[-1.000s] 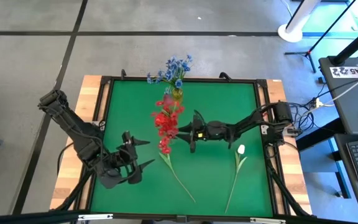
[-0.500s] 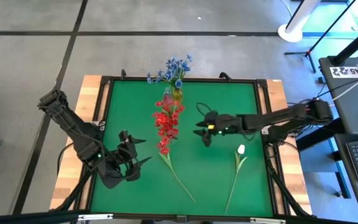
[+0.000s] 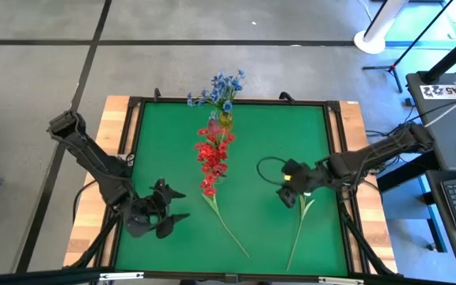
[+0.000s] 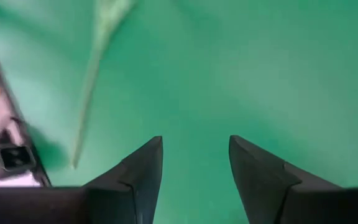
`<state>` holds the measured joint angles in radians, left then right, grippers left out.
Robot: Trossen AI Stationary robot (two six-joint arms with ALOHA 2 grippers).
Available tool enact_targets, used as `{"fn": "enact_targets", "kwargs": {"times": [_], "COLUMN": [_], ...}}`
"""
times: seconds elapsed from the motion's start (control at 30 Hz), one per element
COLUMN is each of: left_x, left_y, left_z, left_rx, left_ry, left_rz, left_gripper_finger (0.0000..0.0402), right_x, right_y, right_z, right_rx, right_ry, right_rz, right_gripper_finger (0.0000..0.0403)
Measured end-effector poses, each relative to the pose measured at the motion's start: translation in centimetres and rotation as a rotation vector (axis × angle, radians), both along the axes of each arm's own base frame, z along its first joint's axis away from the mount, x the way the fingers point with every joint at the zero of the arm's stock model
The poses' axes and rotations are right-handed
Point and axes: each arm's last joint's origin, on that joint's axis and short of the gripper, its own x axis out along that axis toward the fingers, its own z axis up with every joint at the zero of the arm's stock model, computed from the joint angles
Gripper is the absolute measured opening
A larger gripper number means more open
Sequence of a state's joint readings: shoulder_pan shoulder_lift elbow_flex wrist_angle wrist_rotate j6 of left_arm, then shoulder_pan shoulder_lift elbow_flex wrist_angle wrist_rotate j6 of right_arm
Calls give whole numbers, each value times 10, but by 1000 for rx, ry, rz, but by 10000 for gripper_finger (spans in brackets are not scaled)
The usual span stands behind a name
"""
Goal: Sort flowers into vase by color
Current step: Put the white blue flower into the yellow vase
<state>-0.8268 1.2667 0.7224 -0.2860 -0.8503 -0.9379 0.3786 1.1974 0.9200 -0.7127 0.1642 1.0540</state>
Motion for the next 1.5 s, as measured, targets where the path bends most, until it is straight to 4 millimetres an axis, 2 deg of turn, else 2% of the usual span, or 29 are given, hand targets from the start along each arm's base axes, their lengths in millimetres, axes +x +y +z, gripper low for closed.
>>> {"fn": "enact_targets", "kwargs": {"times": [0.1,0.27,0.57,0.77,1.0,1.17,1.3,1.5], "left_x": [0,1,2,2,2,1,1,1], "left_y": [0,-1,-1,-1,-1,-1,-1,-1], "left_z": [-5,-5,-4,-4,-5,-5,-5,-5], "left_rx": [-37,-42,-40,-17,-5,-3,-3,-8], "left_ry": [-32,-45,-53,-48,-42,-39,-38,-38], "left_rz": [-3,-6,-10,-21,-25,-26,-27,-28], "left_gripper_finger": [330,330,330,330,330,330,330,330], "right_x": [-11,-26,-37,-33,-25,-23,-25,-32], "right_y": [13,35,73,90,98,100,97,92], "right_z": [-4,-25,-53,-73,-95,-106,-114,-129], "right_rx": [44,130,183,194,185,154,148,198], "right_ry": [142,334,469,526,562,587,597,600], "right_rz": [-50,-148,-362,-426,-500,-536,-563,-555], "right_gripper_finger": [183,183,183,188,213,215,193,134]}}
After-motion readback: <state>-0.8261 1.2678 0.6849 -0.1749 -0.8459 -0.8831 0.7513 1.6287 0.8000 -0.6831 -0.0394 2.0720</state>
